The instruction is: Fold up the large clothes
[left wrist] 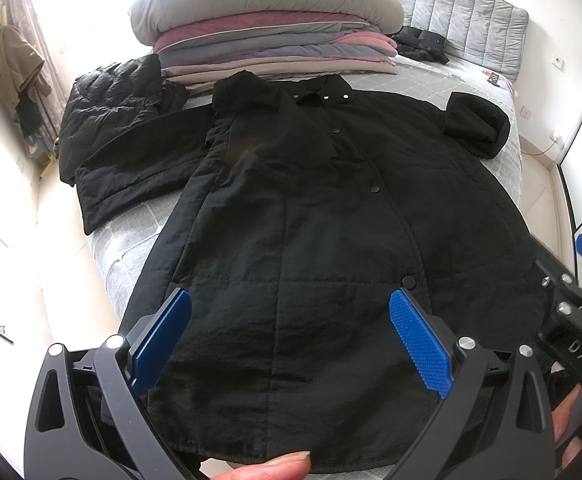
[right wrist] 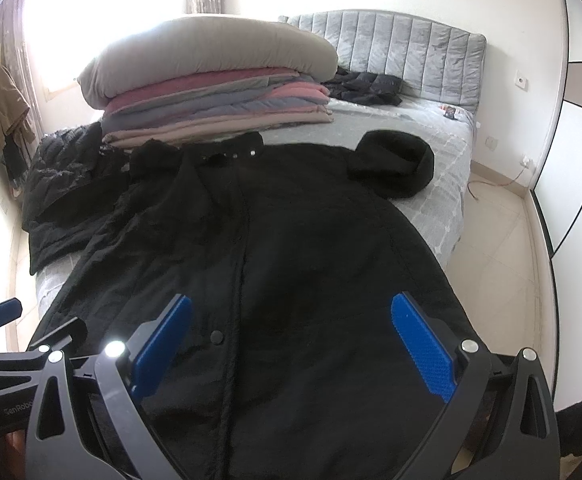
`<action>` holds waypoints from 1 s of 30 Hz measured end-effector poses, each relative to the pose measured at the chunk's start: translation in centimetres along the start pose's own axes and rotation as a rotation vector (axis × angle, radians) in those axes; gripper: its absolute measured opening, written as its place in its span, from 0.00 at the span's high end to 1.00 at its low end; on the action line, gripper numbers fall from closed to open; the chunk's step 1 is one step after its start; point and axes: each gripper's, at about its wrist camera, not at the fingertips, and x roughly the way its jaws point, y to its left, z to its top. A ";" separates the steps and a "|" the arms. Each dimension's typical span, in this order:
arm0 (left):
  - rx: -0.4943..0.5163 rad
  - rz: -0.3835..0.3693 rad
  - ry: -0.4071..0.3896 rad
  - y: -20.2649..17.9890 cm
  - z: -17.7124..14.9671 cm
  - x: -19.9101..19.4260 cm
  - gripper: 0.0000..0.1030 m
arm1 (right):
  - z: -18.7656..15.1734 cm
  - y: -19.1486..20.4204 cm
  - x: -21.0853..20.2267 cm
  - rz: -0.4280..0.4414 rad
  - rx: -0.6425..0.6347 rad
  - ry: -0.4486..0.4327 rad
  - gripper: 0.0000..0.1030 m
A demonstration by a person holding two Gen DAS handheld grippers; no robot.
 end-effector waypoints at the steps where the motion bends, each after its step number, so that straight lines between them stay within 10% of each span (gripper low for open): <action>1: 0.001 0.001 0.000 0.0 0.0 0.0 0.07 | 0.1 -0.4 -0.3 0.005 0.000 -0.025 0.06; 5: 0.001 -0.001 -0.009 -0.1 0.4 0.2 0.07 | 1.3 -3.0 -1.0 0.024 0.006 -0.154 0.06; 19: -0.029 -0.027 -0.011 -0.2 1.6 3.3 0.07 | 10.2 -23.4 12.4 0.089 0.376 0.068 0.06; 30: -0.035 -0.044 -0.002 0.4 3.3 7.3 0.07 | 18.8 -15.8 24.9 -0.350 -0.360 0.022 0.07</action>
